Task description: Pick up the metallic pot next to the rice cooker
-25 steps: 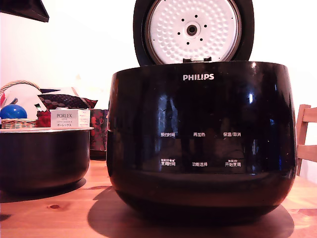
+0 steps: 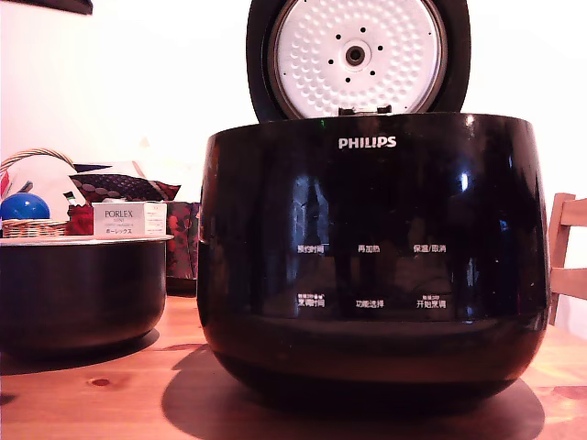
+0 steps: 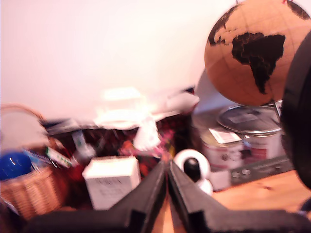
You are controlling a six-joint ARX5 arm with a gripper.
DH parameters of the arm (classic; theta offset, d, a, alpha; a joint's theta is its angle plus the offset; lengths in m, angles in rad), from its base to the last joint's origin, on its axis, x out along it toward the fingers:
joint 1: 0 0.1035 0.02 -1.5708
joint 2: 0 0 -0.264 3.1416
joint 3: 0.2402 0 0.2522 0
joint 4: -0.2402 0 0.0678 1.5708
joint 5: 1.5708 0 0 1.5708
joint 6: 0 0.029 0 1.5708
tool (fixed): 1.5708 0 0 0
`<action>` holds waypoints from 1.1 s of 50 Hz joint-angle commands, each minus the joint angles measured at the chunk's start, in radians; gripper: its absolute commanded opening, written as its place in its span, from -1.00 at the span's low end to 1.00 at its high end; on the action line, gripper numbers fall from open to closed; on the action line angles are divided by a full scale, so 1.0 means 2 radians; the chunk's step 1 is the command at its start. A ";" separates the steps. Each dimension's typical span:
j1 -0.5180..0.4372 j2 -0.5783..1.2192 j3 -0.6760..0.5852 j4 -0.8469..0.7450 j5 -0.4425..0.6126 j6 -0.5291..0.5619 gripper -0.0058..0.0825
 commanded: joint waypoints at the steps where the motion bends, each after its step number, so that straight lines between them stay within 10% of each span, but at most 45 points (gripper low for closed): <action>1: 0.013 -0.004 0.001 -0.016 0.011 0.026 -0.92; 22: 0.085 -0.007 0.154 -0.381 0.182 0.163 -0.92; 43: 0.113 0.003 0.199 -0.637 0.206 0.512 -0.92; 55: 0.113 0.051 0.199 -0.693 0.204 0.609 -0.86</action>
